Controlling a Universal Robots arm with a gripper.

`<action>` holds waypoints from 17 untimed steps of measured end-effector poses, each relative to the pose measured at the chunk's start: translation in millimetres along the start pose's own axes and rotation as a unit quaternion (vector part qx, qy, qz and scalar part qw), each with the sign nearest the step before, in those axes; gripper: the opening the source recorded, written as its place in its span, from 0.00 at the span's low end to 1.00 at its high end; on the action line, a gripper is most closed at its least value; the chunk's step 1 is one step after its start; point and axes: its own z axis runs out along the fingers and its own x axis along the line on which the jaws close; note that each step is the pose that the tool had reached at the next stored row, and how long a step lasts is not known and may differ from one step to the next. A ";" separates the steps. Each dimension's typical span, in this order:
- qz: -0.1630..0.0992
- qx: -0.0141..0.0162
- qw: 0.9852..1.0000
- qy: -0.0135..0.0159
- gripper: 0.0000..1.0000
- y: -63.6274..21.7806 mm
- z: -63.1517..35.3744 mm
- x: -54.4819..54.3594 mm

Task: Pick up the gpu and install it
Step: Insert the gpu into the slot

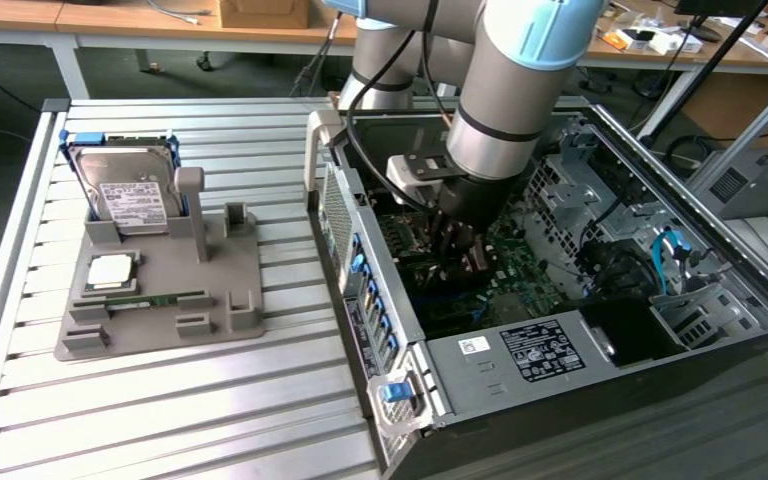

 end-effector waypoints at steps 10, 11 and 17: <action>0.000 0.000 1.000 0.000 0.27 0.0 -4.1 0.1; 0.000 0.000 1.000 0.000 0.27 0.0 -4.2 0.2; 0.000 0.000 1.000 -0.003 0.27 0.2 -4.2 0.7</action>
